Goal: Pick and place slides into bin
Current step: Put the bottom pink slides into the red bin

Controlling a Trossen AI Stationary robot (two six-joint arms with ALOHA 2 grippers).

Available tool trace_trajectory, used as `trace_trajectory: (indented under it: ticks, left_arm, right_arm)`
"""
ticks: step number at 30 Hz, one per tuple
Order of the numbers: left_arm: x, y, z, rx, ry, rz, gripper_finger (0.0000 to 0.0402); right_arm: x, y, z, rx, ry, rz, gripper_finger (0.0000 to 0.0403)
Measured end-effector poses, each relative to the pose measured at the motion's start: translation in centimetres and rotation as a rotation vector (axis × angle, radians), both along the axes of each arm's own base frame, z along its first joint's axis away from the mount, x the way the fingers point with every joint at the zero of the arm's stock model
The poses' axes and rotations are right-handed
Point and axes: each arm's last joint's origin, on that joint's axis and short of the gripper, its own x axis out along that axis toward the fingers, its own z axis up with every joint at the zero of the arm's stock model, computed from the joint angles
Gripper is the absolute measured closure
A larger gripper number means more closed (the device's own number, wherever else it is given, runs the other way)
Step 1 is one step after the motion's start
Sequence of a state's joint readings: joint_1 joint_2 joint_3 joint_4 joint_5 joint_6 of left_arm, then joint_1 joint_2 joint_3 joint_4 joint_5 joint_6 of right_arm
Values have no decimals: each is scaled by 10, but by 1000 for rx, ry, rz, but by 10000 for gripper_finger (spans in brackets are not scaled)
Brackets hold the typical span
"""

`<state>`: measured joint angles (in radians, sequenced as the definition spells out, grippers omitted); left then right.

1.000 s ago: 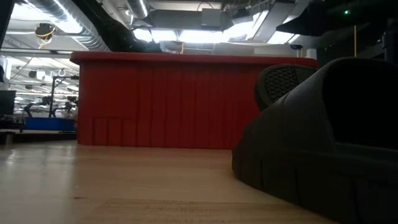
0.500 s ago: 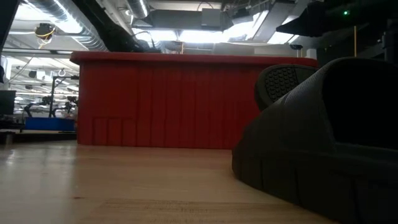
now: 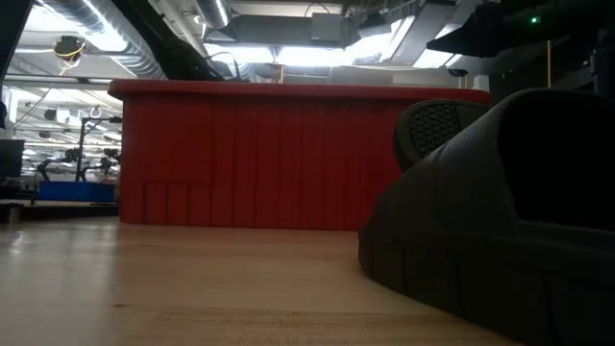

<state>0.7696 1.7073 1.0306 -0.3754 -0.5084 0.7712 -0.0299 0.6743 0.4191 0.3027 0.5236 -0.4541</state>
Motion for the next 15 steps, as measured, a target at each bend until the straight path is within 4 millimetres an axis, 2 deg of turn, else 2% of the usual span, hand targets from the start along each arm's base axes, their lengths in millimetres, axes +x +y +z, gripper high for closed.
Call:
trace_trajectory:
  ticks: [15]
  left_arm:
    - [-2, -4, -2, -60, -2, -10, 289]
  right_arm:
    - [0, 0, 0, 3, 0, 1, 396]
